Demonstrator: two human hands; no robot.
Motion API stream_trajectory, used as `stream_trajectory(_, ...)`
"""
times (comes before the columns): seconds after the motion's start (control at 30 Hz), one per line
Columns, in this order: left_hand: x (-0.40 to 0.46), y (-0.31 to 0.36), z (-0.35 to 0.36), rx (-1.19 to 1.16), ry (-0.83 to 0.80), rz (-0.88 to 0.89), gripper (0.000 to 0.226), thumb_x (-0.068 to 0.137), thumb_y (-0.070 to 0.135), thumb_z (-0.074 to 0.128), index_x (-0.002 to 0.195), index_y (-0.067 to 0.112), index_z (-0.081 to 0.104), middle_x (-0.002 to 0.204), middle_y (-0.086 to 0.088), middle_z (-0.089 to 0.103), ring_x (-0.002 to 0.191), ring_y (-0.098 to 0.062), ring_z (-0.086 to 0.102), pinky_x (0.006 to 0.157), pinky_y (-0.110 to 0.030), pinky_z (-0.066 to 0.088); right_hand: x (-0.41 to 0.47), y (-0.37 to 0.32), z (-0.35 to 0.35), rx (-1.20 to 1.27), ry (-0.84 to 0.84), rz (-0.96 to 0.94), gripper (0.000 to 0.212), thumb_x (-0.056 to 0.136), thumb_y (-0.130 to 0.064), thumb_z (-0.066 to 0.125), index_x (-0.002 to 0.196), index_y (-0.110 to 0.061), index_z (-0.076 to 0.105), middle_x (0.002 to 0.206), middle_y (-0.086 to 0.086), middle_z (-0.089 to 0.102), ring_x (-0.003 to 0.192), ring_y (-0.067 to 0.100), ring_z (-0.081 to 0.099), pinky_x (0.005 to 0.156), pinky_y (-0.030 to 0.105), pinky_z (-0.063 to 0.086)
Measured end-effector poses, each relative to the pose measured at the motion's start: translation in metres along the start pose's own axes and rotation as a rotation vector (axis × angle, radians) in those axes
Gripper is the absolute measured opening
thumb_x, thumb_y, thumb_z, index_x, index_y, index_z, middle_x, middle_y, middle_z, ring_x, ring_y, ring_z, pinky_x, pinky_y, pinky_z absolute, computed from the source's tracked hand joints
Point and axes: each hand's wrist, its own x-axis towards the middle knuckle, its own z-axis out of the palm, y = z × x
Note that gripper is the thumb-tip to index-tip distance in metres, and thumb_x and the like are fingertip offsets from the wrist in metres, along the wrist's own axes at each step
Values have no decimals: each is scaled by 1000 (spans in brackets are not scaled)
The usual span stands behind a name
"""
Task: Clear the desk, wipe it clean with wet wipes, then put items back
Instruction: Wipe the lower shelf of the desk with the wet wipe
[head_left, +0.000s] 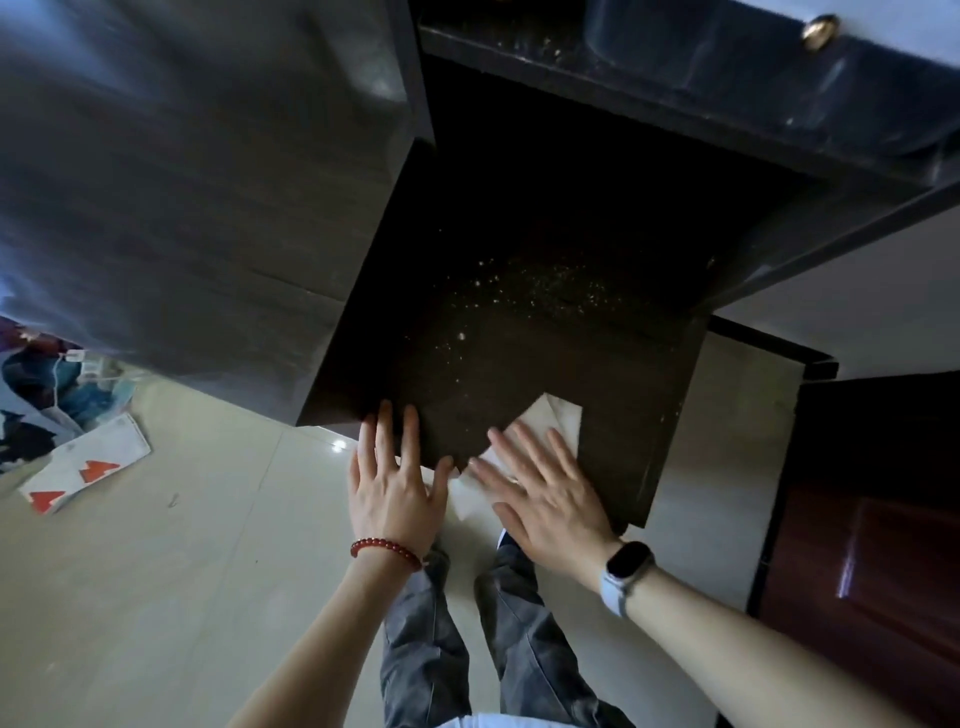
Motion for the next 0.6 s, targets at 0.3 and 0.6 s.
stream_trajectory(0.3, -4, -1, -1, -43, -27, 20, 75, 80, 57, 6, 144, 19, 11, 154, -11, 8, 142, -27, 4, 115, -40, 9, 25, 57, -13, 44, 127, 559, 54, 94, -41, 15, 144, -21, 21, 152, 16, 18, 140, 35, 10, 113, 53, 4)
stream_trajectory(0.6, -4, -1, 3, -32, -8, 20, 73, 82, 56, 5, 144, 18, 8, 155, -11, 6, 143, -27, 2, 115, -40, 6, -6, 70, -17, -7, 30, 411, 55, 91, -41, 25, 143, -22, 21, 150, 20, 21, 139, 38, 16, 113, 51, 7)
